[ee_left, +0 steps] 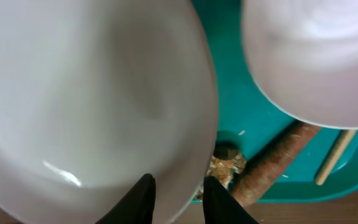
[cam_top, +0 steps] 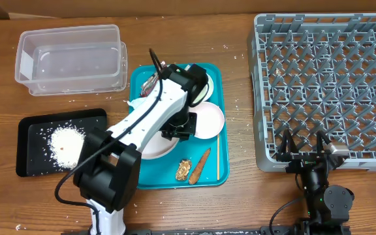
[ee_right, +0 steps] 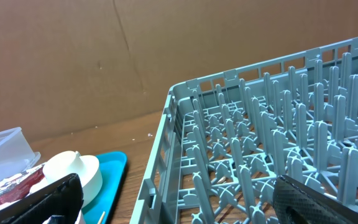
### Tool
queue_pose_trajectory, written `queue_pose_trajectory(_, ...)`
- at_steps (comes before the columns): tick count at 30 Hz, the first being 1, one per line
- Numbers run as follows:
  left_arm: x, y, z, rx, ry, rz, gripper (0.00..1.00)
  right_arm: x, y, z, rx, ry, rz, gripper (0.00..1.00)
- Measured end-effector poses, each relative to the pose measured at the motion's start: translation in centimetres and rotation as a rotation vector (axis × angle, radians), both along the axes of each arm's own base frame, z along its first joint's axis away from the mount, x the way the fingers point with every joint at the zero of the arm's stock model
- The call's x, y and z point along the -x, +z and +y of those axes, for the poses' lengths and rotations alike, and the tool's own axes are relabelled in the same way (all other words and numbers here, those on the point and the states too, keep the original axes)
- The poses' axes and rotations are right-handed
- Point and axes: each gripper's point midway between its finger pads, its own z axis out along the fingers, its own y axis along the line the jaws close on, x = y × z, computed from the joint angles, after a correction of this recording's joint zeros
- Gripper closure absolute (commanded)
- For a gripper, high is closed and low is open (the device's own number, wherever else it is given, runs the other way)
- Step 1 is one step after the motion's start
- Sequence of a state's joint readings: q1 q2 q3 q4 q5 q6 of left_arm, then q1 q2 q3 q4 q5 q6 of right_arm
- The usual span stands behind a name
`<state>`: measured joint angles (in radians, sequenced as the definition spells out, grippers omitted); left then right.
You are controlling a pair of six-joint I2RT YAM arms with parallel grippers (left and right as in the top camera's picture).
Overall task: Sort waste into correct bins and load items into the dishwasher
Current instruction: 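Return the empty plate to the teal tray with the left gripper, then grasp the red wrapper on the teal tray with the left gripper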
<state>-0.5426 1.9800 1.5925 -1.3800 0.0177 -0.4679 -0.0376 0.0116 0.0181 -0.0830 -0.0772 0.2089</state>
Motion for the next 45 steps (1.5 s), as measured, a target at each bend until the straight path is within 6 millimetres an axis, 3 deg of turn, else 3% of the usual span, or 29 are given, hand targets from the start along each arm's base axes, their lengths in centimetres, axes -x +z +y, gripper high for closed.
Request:
queue_pose_trajectory(6,-0.5,0.0,0.9,-0.011,0.024,-0.005,0.67,0.0,0.0,0.0,0.000,0.000,0.000,0.00)
queue_pose_trajectory(9,-0.5,0.1,1.0,-0.013,0.025,-0.002,0.71,0.0,0.0,0.0,0.000,0.000,0.000,0.00)
queue_pose_trajectory(14,-1.7,1.2,0.4,0.011,0.010,-0.043,0.69,0.0,0.0,0.0,0.000,0.000,0.000,0.00)
queue_pose_trajectory(19,-5.0,3.7,0.4,-0.012,-0.015,-0.186,0.67,0.0,0.0,0.0,0.000,0.000,0.000,0.00)
queue_pose_trajectory(24,-8.6,4.8,2.5,-0.114,-0.005,-0.347,0.61,0.0,0.0,0.0,0.000,0.000,0.000,0.00)
queue_pose_trajectory(28,-12.9,5.6,4.2,-0.132,0.032,-0.499,0.55,0.0,0.0,0.0,0.000,0.000,0.000,0.00)
queue_pose_trajectory(31,-15.8,6.3,5.8,-0.125,0.059,-0.589,0.63,0.0,0.0,0.0,0.000,0.000,0.000,0.00)
queue_pose_trajectory(34,-18.1,6.9,7.0,-0.102,0.051,-0.652,0.64,0.0,0.0,0.0,0.000,0.000,0.000,0.00)
queue_pose_trajectory(40,-20.2,6.9,7.9,-0.051,-0.028,-0.682,0.56,0.0,0.0,0.0,0.000,0.000,0.000,0.00)
queue_pose_trajectory(45,-20.4,3.6,6.3,0.008,-0.165,-0.606,0.49,0.0,0.0,0.0,0.000,0.000,0.000,0.00)
